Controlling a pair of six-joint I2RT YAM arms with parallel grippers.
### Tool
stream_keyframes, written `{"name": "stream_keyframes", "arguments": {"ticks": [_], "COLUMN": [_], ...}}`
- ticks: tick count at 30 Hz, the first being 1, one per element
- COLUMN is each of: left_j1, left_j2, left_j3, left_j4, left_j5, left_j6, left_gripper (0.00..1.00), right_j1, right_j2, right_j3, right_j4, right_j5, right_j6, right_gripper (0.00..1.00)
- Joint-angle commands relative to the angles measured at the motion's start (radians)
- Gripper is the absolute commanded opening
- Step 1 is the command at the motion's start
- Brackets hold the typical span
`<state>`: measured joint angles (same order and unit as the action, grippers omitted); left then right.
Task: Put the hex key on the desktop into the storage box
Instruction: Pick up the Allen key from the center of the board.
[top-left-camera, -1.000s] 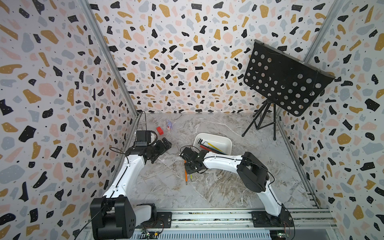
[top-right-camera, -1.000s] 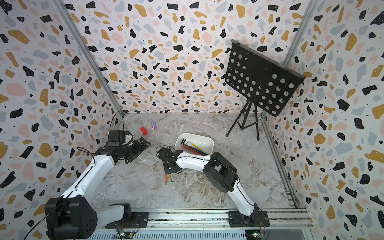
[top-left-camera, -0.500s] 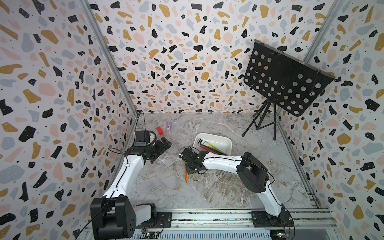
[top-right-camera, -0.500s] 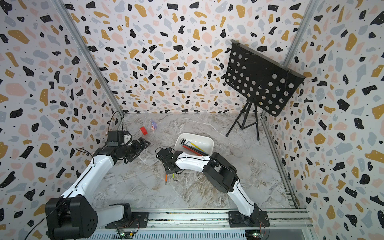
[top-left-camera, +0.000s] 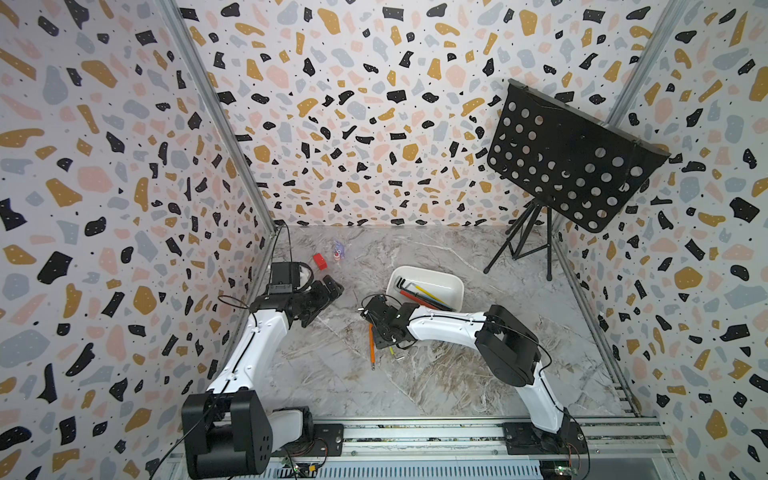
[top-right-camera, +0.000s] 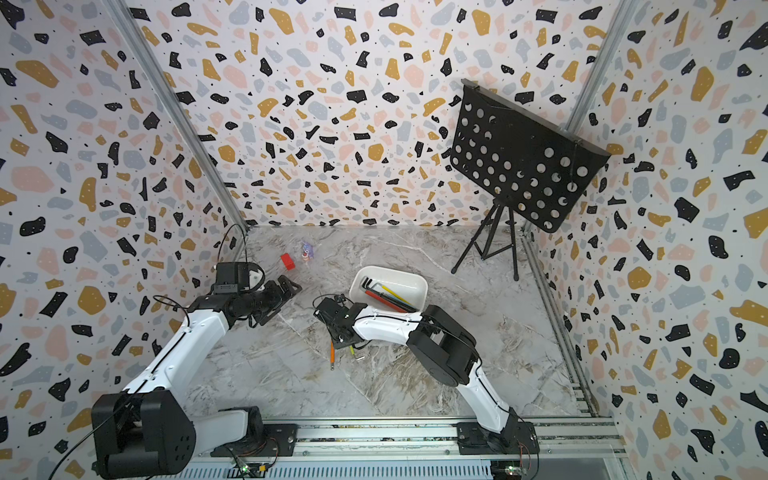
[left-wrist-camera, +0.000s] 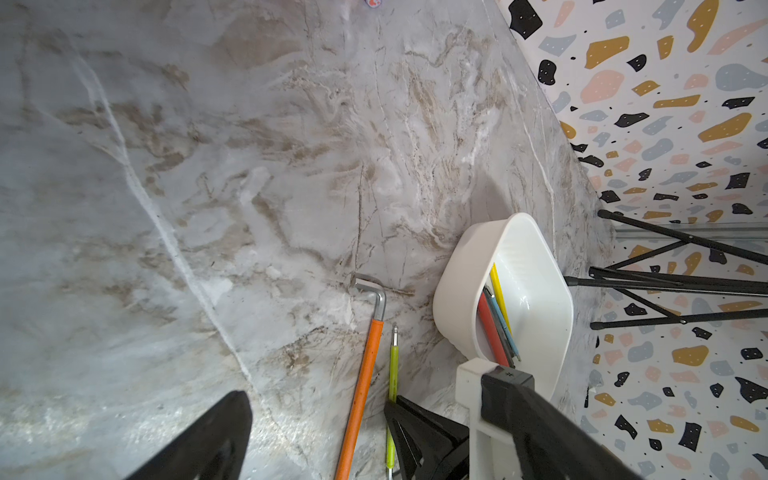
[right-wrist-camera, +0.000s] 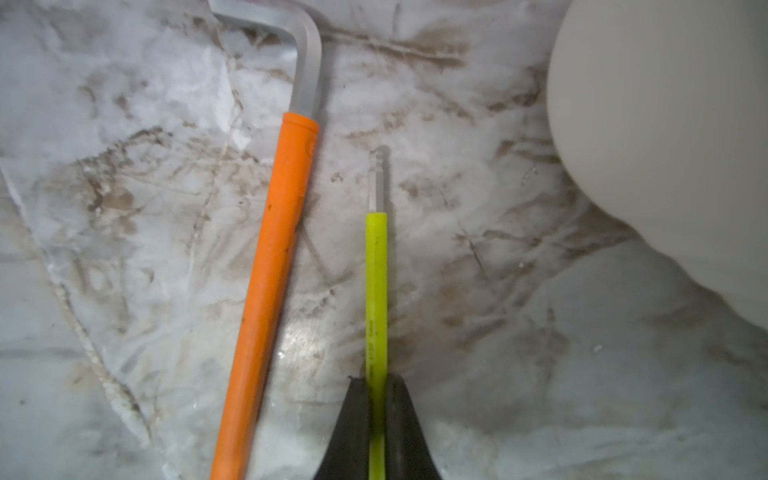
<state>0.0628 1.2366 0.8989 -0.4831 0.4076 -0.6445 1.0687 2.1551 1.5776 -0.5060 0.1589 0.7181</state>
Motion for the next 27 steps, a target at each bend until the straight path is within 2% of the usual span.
{"name": "stream_keyframes", "arguments": {"ticks": [1,7,14,27], "left_j1": [0.008,0.008,0.008,-0.027], "left_j2": [0.007,0.022,0.044,0.018], "left_j3": [-0.011,-0.017,-0.011,-0.009], "left_j4": [0.035,0.057,0.090,0.116], "left_j5": [0.010,0.041,0.129,0.176], "left_j6": [-0.001,-0.017,-0.014,0.000], "left_gripper": [1.00,1.00,1.00,1.00], "right_j1": [-0.008,-0.008,-0.009,-0.048], "right_j2": [-0.004,-0.100,-0.202,-0.379], "right_j3": [-0.069,-0.096,-0.126,-0.203], "right_j4": [-0.117,-0.120,-0.121,-0.118], "right_j5": [0.030,0.038,0.034,0.031], "right_j6": [-0.009,-0.026,-0.040,-0.077], "right_gripper": [0.00,0.00,0.00,0.00]}}
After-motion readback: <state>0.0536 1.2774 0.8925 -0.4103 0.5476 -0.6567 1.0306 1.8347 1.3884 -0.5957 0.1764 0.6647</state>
